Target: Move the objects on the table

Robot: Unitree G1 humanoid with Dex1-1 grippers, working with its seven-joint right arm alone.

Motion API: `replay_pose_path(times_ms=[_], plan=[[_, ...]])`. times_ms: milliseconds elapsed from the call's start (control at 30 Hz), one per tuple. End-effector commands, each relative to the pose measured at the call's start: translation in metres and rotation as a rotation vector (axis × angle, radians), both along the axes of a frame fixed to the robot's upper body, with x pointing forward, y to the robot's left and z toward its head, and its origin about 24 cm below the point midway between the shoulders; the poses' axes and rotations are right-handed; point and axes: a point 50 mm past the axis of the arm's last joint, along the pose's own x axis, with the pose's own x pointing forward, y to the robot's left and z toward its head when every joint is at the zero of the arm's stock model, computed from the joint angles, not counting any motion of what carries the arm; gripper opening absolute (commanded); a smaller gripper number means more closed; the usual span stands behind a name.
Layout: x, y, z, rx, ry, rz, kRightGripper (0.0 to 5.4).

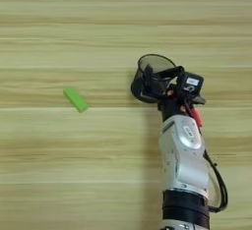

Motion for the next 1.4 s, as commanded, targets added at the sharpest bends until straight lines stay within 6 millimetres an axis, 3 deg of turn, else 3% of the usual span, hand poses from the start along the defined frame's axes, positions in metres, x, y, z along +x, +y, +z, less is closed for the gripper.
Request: replay_pose_path(times_ms=[33,367,933,1133,1400], plan=[[0.0132,-0.0058,0.033,-0.048,-0.129,0.003,5.39],[0.0157,-0.0072,0.0363,-0.046,-0.143,0.0,5.39],[0.0167,-0.0049,0.0414,-0.019,-0.175,0.033,3.41],[0.017,-0.0056,0.0407,-0.02,-0.172,0.032,2.33],[0.0166,-0.0047,0.0403,-0.033,-0.174,0.029,1.31]])
